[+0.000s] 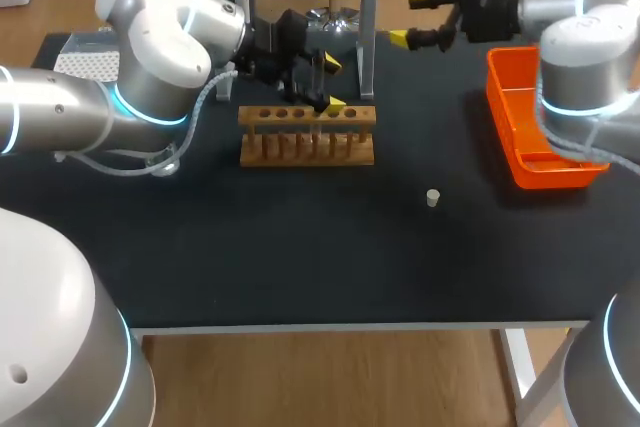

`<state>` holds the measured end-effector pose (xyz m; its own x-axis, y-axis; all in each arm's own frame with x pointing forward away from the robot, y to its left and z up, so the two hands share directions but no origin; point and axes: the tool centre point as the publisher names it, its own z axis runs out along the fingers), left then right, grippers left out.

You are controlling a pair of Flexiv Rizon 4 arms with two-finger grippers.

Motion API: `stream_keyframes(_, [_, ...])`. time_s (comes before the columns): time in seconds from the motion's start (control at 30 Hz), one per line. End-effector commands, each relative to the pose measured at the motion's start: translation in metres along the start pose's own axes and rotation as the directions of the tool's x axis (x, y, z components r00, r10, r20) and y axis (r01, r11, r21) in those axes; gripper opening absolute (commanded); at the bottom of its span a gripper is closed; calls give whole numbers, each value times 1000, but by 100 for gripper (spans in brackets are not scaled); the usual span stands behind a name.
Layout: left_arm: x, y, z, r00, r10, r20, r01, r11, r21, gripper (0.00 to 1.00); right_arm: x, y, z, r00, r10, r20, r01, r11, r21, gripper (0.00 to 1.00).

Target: Invert the test tube, pick up the pipette, mount the tip to pipette, aspirate from beaker and dispense into the tube, eject the tip, return the pipette, and cap with the stopper.

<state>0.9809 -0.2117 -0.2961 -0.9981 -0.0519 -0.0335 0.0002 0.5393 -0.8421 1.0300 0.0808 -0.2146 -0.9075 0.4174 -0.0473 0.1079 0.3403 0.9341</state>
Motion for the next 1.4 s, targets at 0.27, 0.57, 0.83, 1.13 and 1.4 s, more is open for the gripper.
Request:
stream_keyframes(0.27, [-1, 0, 0, 1000, -1, -3, 1, 1000, -1, 100, 51, -44, -101, 999, 36, 34, -36, 999, 9, 100])
stream_keyframes(0.57, [-1, 0, 0, 1000, -1, -3, 1, 1000, -1, 100, 99, -87, -117, 995, 49, 83, -53, 998, 43, 100])
stream_keyframes(0.83, [-1, 0, 0, 1000, -1, -3, 1, 1000, -1, 100, 139, -123, -106, 995, 72, 76, -77, 995, 69, 100])
stream_keyframes(1.13, [-1, 0, 0, 1000, -1, -3, 1, 1000, -1, 100, 162, -158, -92, 987, 135, 84, -142, 987, 75, 100])
stream_keyframes(1.4, [-1, 0, 0, 1000, -1, -3, 1, 1000, -1, 100, 164, -178, -87, 980, 152, 129, -161, 985, 64, 100])
